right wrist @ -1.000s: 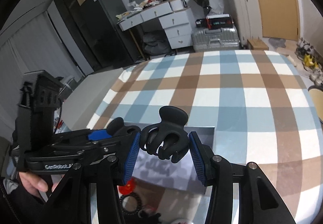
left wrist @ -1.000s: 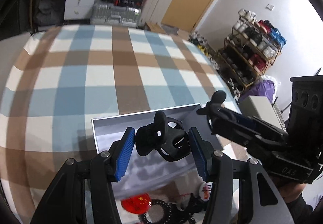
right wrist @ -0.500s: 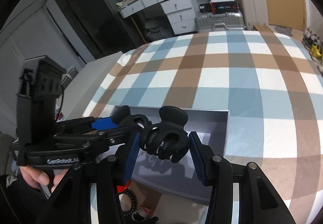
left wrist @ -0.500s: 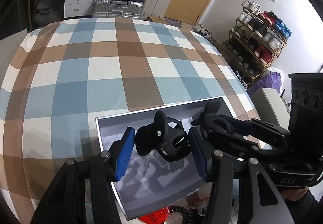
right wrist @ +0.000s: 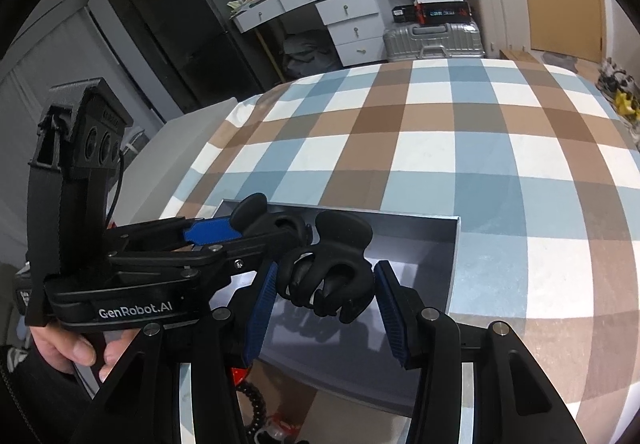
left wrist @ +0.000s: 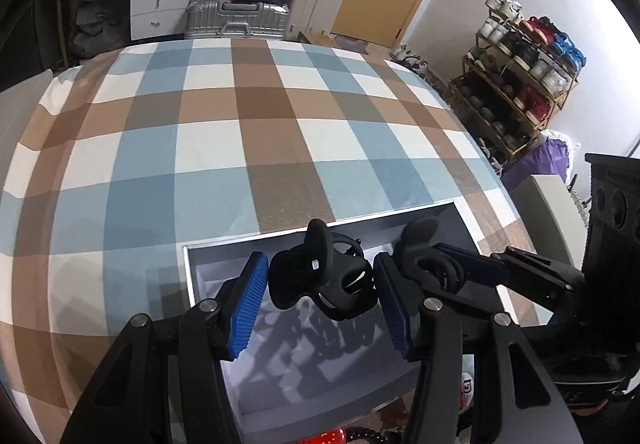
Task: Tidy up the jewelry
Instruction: 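Open the right gripper to drop the claw clips inside the box, then withdraw the right gripper from the box back over the table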
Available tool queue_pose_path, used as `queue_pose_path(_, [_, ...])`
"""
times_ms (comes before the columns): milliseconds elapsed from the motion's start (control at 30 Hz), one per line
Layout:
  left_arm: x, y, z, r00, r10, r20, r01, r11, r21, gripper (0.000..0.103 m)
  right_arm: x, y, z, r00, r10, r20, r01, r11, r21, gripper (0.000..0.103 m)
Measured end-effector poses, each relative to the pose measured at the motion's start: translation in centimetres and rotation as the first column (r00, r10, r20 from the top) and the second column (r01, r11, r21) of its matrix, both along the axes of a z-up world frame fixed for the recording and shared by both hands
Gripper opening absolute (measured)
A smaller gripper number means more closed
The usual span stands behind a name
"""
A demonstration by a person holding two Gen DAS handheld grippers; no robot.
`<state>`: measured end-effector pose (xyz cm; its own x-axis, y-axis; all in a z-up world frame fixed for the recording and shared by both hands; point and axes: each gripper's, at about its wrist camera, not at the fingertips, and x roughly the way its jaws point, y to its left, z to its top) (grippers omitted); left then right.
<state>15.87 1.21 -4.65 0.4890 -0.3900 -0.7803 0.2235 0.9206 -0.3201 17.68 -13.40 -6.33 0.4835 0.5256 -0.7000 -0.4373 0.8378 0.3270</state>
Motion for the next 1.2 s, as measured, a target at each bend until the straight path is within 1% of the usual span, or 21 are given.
queue_pose_path(67, [-0.2,-0.1,0.1,1.0,-0.014,0.005,0.014,1.0,-0.007,0.049,0.0,-0.1,0.0,1.0,0.0,0.003,0.0,1.0,-0.002,0.049])
queue_pose_path(133, [-0.3,0.0,0.1,1.0,-0.008,0.002,0.008,1.0,-0.011,0.049,0.0,-0.2,0.1,1.0,0.004,0.006,-0.004,1.0,0.008,0.05])
queue_pose_path(233, [-0.3,0.3,0.2,1.0,-0.017,-0.005,0.017,0.999,-0.044,0.05,-0.2,-0.3,0.4,1.0,0.001,0.024,-0.002,1.0,0.015,0.05])
queue_pose_path(300, [-0.5,0.3,0.3,0.999,-0.04,-0.011,0.039,0.997,-0.066,0.059,-0.5,-0.5,0.8,0.999,0.003,0.034,-0.004,1.0,0.026,0.05])
queue_pose_path(333, [-0.8,0.3,0.5,0.999,-0.054,-0.007,0.053,0.995,-0.082,0.061,-0.7,-0.8,1.0,0.999,-0.004,0.043,0.003,0.999,0.032,0.051])
queue_pose_path(367, [-1.1,0.3,0.7,0.998,-0.06,0.004,0.06,0.994,-0.09,0.066,-0.9,-1.1,1.3,0.999,-0.014,0.052,0.012,0.999,0.043,0.052])
queue_pose_path(433, [-1.8,0.3,1.3,0.998,-0.055,0.03,0.057,0.995,-0.087,0.072,-1.5,-1.9,2.0,0.996,-0.047,0.076,0.042,0.997,0.062,0.058])
queue_pose_path(467, [-2.0,0.4,1.6,0.998,-0.049,0.046,0.053,0.995,-0.087,0.073,-1.6,-2.2,2.2,0.995,-0.058,0.084,0.052,0.996,0.07,0.059])
queue_pose_path(600, [-3.3,0.7,2.7,0.994,-0.016,0.107,0.021,0.999,-0.05,0.073,-2.9,-3.2,3.6,0.987,-0.076,0.139,0.057,0.989,0.139,0.068])
queue_pose_path(700, [-4.3,1.1,3.3,0.989,0.013,0.15,-0.01,1.0,-0.021,0.073,-4.1,-3.2,4.7,0.977,-0.081,0.197,0.052,0.988,0.147,0.075])
queue_pose_path(733, [-4.6,1.2,3.4,0.987,0.032,0.156,-0.03,0.999,-0.011,0.074,-4.4,-3.2,4.9,0.975,-0.082,0.207,0.051,0.988,0.148,0.078])
queue_pose_path(767, [-4.7,1.4,3.3,0.987,0.061,0.148,-0.063,0.998,0.007,0.079,-4.8,-3.1,5.1,0.972,-0.084,0.221,0.052,0.988,0.148,0.08])
queue_pose_path(833, [-4.9,1.8,3.1,0.986,0.092,0.137,-0.093,0.996,0.001,0.079,-5.4,-3.1,5.5,0.968,-0.093,0.233,0.059,0.987,0.149,0.09])
queue_pose_path(867, [-5.1,2.0,3.2,0.985,0.103,0.141,-0.106,0.994,0.011,0.079,-5.8,-3.1,5.7,0.967,-0.099,0.236,0.063,0.986,0.155,0.091])
queue_pose_path(900, [-5.4,2.1,3.4,0.98,0.123,0.158,-0.13,0.991,0.038,0.079,-6.1,-3.2,5.9,0.965,-0.101,0.242,0.063,0.985,0.16,0.093])
queue_pose_path(967, [-6.1,2.2,3.7,0.969,0.143,0.202,-0.159,0.985,0.068,0.08,-6.9,-3.2,6.3,0.957,-0.107,0.27,0.064,0.985,0.163,0.098])
queue_pose_path(1000, [-6.4,2.3,3.9,0.964,0.155,0.217,-0.176,0.981,0.081,0.08,-7.4,-3.3,6.5,0.952,-0.112,0.286,0.066,0.984,0.164,0.103])
queue_pose_path(1100, [-7.2,2.5,4.2,0.95,0.182,0.254,-0.212,0.972,0.096,0.083,-8.2,-3.5,6.4,0.945,-0.127,0.301,0.078,0.982,0.171,0.103])
queue_pose_path(1200, [-7.6,2.7,4.1,0.943,0.205,0.261,-0.238,0.966,0.101,0.084,-8.5,-3.7,5.8,0.952,-0.136,0.273,0.096,0.983,0.153,0.103])
